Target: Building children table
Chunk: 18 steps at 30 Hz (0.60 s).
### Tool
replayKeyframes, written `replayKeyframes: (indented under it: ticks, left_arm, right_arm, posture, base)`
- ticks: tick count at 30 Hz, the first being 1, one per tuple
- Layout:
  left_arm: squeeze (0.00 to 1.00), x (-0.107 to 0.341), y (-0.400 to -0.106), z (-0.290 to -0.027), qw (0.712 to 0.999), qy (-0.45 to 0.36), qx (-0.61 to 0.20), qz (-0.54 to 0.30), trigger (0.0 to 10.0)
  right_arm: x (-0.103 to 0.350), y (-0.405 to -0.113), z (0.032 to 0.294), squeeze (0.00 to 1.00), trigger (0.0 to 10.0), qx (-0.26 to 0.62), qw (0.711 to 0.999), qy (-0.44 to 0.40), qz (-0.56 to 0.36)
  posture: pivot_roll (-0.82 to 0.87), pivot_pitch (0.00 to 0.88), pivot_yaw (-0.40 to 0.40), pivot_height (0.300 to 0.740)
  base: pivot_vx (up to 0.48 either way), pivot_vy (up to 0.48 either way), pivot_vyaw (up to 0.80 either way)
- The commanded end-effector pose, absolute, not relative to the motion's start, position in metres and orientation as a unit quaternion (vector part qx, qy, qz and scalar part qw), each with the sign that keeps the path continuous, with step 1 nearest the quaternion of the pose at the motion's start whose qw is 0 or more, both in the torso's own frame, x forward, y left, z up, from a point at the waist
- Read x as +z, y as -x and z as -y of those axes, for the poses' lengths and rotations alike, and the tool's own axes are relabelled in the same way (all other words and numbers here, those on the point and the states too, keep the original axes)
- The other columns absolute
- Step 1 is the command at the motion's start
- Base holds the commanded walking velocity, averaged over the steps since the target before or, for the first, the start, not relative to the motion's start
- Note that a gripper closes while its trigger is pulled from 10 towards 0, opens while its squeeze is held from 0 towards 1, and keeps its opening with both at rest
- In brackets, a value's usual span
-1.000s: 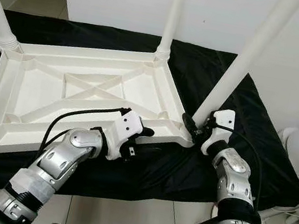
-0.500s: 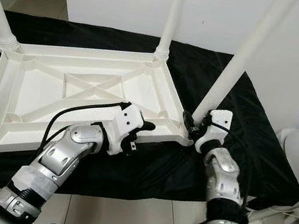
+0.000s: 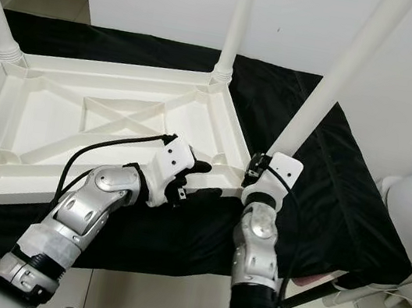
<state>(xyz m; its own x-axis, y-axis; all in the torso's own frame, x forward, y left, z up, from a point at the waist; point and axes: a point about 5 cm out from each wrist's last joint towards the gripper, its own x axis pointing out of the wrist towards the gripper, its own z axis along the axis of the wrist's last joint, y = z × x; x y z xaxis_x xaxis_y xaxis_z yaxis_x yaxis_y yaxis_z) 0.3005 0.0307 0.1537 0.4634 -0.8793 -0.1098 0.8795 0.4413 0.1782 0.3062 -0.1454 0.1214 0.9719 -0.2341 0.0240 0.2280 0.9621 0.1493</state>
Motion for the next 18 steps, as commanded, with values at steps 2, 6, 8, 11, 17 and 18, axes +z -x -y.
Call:
replayKeyframes:
  ticks: [2,6,8,11,17,18]
  left_arm:
    - [0.0,0.156,-0.311,-0.034,0.895,-0.106,-0.433,0.011,10.0]
    - [0.0,0.157,-0.311,-0.032,0.892,-0.105,-0.439,0.015,10.0]
    - [0.0,0.156,-0.309,-0.031,0.89,-0.106,-0.443,0.016,10.0]
    - [0.0,0.154,-0.308,-0.03,0.888,-0.106,-0.447,0.015,10.0]
    - [0.0,0.153,-0.305,-0.027,0.881,-0.101,-0.461,0.018,10.0]
    - [0.0,0.154,-0.304,-0.026,0.876,-0.097,-0.472,0.02,10.0]
  right_arm:
    - [0.105,-0.301,0.133,0.0,10.0,-0.098,0.99,-0.098,-0.025]
    - [0.107,-0.3,0.138,1.0,10.0,-0.107,0.989,-0.1,-0.026]
    - [0.107,-0.298,0.138,1.0,10.0,-0.108,0.988,-0.105,-0.023]
    - [0.108,-0.297,0.137,1.0,10.0,-0.106,0.989,-0.101,-0.02]
    - [0.111,-0.293,0.136,0.76,10.0,-0.085,0.991,-0.102,-0.012]
    - [0.114,-0.29,0.138,0.0,10.0,-0.061,0.993,-0.1,0.001]
  posture:
    - [0.01,0.0,-0.068,0.74]
    - [0.01,0.0,-0.069,0.74]
    - [0.0,0.0,-0.07,0.74]
    - [0.0,0.0,-0.066,0.74]
    - [-0.01,0.001,-0.05,0.74]
    - [-0.01,0.002,-0.047,0.74]
  base:
    - [0.0,0.0,0.0]
    - [0.0,0.0,0.0]
    - [0.0,0.0,0.0]
    - [0.0,0.0,0.0]
    - [0.0,0.0,0.0]
    - [0.0,0.0,0.0]
